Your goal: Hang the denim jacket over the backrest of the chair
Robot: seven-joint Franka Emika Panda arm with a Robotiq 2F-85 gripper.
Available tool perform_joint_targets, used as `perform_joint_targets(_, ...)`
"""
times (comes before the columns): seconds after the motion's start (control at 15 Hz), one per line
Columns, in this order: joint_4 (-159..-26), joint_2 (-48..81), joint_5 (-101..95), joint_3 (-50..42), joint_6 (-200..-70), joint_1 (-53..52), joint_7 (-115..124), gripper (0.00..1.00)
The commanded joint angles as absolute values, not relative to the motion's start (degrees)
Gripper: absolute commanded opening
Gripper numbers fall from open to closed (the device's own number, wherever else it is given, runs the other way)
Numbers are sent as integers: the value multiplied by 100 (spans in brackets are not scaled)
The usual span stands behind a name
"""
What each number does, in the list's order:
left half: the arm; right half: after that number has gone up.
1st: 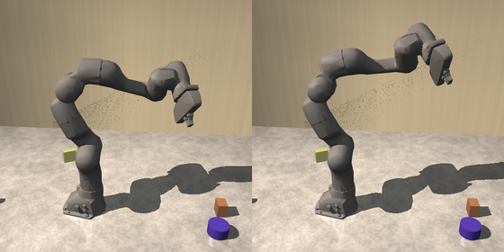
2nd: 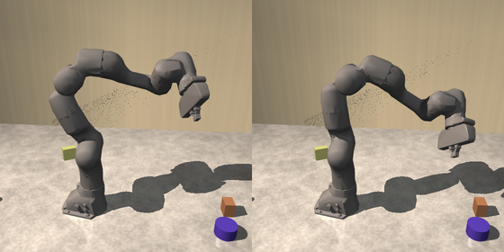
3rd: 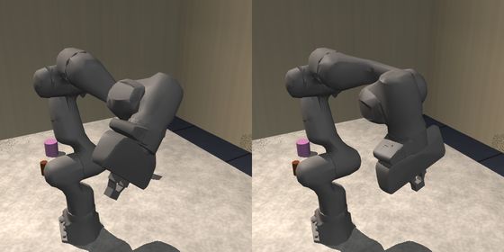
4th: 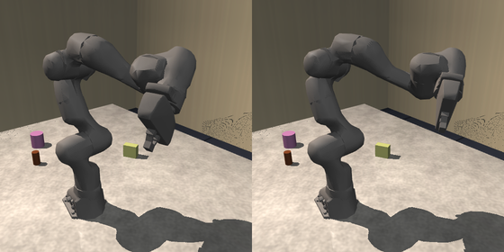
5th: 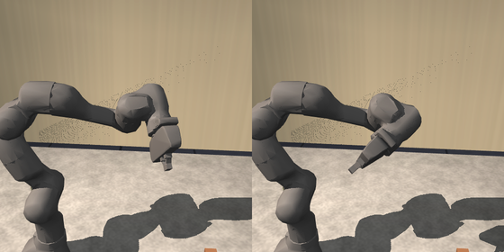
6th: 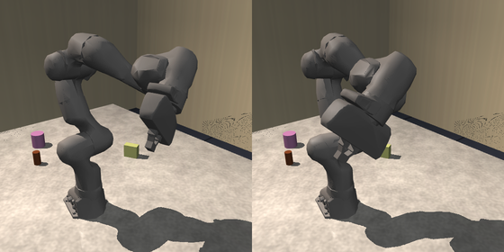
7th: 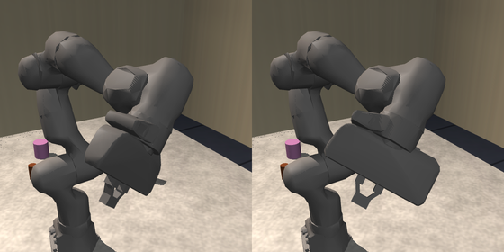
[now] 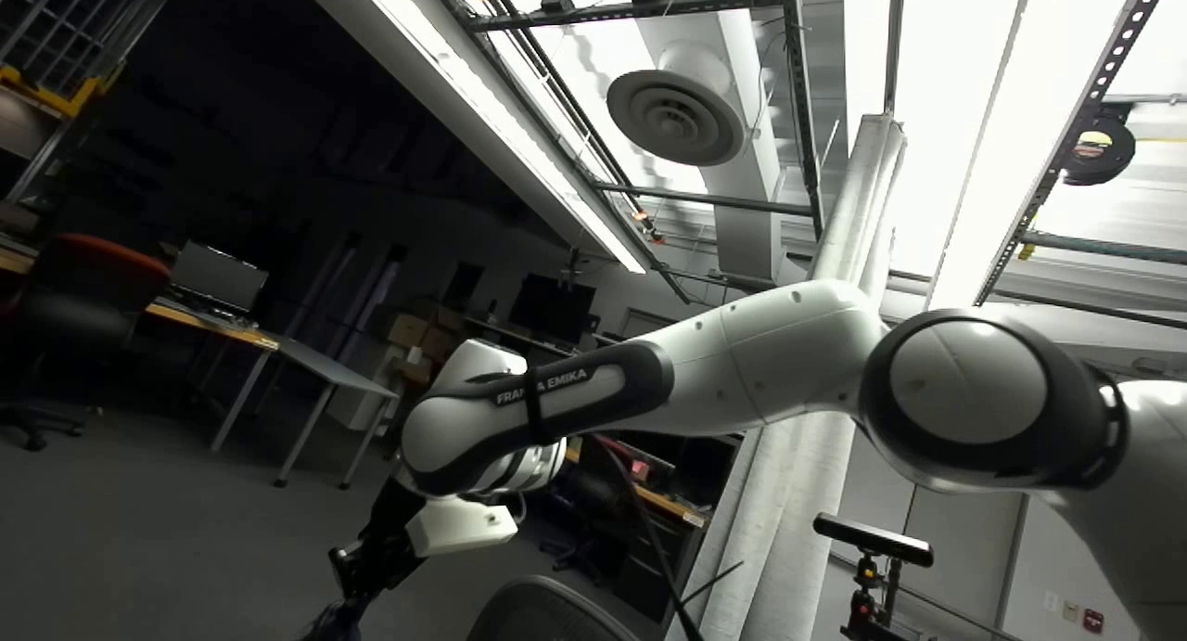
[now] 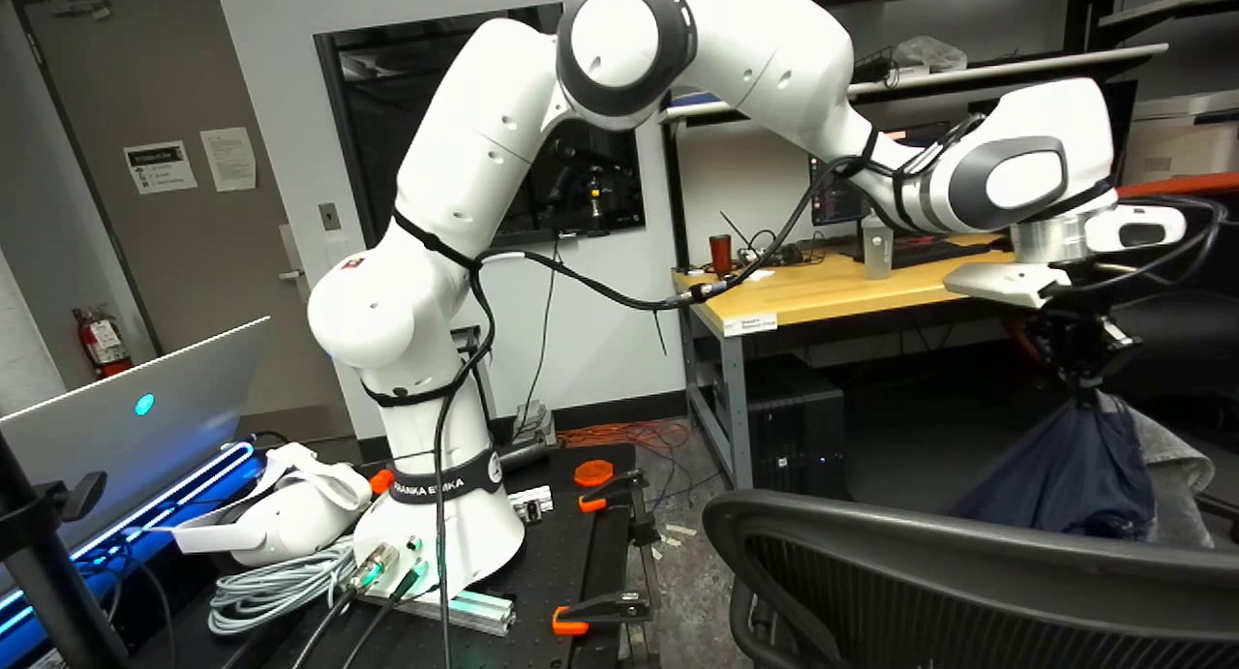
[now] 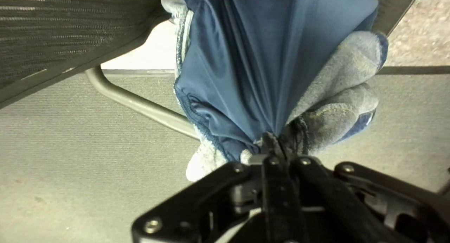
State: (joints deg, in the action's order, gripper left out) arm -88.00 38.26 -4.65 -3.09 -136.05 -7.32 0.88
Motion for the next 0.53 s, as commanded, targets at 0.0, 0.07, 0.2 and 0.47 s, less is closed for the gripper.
perform_joint_targets(0.0, -10082, 2473, -548, -38, -13220, -541, -474, 1)
perform_joint_targets(0.07, -10295, 2205, -536, 8, -13068, -509, -625, 1)
perform_joint_targets(0.2, -10674, 1678, -586, 42, -12837, -489, -808, 1)
perform_joint_targets(0.47, -11073, 702, -474, 126, -12291, -388, -1254, 1)
